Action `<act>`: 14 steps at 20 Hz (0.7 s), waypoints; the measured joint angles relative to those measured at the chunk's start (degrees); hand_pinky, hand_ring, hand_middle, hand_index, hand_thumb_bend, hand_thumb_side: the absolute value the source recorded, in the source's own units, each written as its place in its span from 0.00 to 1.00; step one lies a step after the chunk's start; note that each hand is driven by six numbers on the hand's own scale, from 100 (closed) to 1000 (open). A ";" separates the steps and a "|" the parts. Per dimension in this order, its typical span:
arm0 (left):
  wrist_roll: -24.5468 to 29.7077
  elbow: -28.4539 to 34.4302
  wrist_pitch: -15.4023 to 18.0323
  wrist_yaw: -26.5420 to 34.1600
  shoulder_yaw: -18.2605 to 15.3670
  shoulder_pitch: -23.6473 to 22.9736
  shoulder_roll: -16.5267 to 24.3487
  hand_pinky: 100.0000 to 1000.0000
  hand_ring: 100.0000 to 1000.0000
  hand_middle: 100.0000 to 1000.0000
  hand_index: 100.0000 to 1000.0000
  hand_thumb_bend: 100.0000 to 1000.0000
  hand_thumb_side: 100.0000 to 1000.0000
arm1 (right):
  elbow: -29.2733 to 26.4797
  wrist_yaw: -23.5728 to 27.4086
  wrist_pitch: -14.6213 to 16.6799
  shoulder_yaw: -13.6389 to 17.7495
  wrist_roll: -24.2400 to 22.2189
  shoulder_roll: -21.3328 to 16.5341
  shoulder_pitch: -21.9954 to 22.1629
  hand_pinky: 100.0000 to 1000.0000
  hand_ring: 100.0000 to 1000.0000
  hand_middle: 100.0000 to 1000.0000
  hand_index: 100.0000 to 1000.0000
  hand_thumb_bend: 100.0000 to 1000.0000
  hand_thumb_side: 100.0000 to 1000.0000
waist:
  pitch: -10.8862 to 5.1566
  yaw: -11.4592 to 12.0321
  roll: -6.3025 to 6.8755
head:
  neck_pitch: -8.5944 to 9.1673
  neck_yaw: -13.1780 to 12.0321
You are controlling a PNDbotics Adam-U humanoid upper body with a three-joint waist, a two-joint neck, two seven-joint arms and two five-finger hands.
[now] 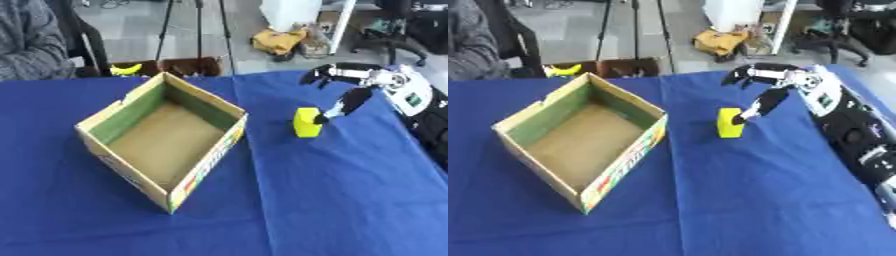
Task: Pick up objects on the table and place them in the box.
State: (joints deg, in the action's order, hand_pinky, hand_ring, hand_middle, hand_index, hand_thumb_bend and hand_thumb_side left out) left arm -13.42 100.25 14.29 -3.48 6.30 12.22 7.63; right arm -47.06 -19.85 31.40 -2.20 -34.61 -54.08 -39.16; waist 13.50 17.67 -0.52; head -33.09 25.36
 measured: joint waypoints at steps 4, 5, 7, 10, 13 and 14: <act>0.09 0.11 -0.07 0.12 0.19 0.00 0.00 0.51 0.60 0.56 0.66 0.23 0.79 | 2.24 -4.07 1.08 -0.92 1.08 0.64 -0.17 0.80 0.89 0.85 0.86 0.64 0.30 | 0.07 0.02 0.35 | 0.14 0.07; 0.11 0.13 -0.08 0.14 0.19 0.00 0.00 0.51 0.60 0.56 0.66 0.23 0.79 | 2.56 -5.09 1.34 -1.03 1.34 0.91 -0.19 0.80 0.89 0.85 0.86 0.63 0.30 | 0.07 0.04 0.42 | 0.19 0.12; 0.13 0.13 -0.10 0.18 0.19 0.00 0.00 0.51 0.60 0.56 0.66 0.23 0.79 | 3.02 -7.17 1.88 -1.04 1.88 1.47 -0.22 0.80 0.89 0.84 0.85 0.63 0.31 | 0.07 0.13 0.47 | 0.21 0.28; 0.18 0.13 -0.15 0.19 0.19 -0.01 0.00 0.51 0.60 0.56 0.66 0.23 0.79 | 3.35 -10.29 2.78 -1.03 2.78 2.29 -0.70 0.79 0.88 0.81 0.82 0.63 0.32 | 0.07 0.31 0.51 | 0.22 0.46; 0.20 0.13 -0.16 0.20 0.19 -0.02 0.00 0.51 0.60 0.56 0.66 0.23 0.79 | 3.58 -13.37 3.93 -0.96 3.95 3.13 -0.86 0.77 0.86 0.74 0.74 0.57 0.38 | 0.07 0.29 0.56 | 0.24 0.51; 0.20 0.13 -0.16 0.21 0.19 -0.02 -0.01 0.51 0.60 0.56 0.66 0.23 0.79 | 3.62 -14.41 4.39 -0.82 4.47 3.45 -0.96 0.75 0.84 0.67 0.68 0.53 0.37 | 0.07 0.29 0.57 | 0.24 0.52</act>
State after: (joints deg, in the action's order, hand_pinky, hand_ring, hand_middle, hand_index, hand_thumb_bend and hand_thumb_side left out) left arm -13.22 100.38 14.12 -3.28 6.50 12.20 7.62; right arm -43.44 -34.26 35.79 -3.03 -30.14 -50.64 -40.12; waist 13.57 17.96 0.05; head -32.86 25.87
